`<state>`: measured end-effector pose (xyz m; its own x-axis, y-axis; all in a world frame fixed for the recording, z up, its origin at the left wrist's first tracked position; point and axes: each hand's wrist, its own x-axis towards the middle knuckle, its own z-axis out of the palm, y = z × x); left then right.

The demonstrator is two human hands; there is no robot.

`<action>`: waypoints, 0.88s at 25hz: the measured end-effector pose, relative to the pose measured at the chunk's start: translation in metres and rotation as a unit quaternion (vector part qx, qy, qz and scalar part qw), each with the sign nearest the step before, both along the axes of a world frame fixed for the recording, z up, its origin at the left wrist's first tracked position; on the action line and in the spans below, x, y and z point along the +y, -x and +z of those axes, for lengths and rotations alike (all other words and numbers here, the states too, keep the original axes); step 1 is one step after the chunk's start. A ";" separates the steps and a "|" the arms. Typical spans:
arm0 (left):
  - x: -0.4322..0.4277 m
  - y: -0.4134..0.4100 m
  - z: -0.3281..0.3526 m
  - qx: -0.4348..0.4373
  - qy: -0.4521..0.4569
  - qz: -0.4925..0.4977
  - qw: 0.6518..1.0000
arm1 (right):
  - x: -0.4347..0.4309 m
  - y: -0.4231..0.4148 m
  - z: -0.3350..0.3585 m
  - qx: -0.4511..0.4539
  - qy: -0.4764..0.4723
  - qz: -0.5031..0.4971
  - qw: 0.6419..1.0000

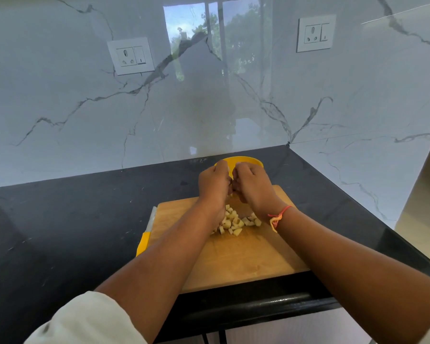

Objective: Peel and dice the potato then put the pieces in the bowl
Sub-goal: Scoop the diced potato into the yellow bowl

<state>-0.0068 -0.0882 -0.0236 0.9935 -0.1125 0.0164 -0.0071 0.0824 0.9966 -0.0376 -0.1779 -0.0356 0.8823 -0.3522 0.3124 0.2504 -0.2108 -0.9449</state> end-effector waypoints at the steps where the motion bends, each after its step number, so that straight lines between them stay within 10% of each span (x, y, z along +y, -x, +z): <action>1: -0.002 -0.002 0.004 0.023 0.018 -0.002 1.000 | 0.000 -0.003 0.004 0.008 -0.044 0.002 0.999; 10: -0.049 -0.050 0.044 0.056 0.140 0.030 0.988 | -0.017 -0.058 0.046 0.004 -0.281 -0.092 0.955; 22: -0.076 -0.105 0.018 -0.067 -0.077 0.085 0.991 | -0.040 -0.109 0.039 0.059 -0.077 -0.130 0.987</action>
<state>0.0981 -0.1638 -0.0057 0.9884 0.0451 0.1452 -0.1411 -0.0837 0.9865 0.0711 -0.2174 0.0030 0.7823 -0.6075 0.1379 0.0931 -0.1049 -0.9901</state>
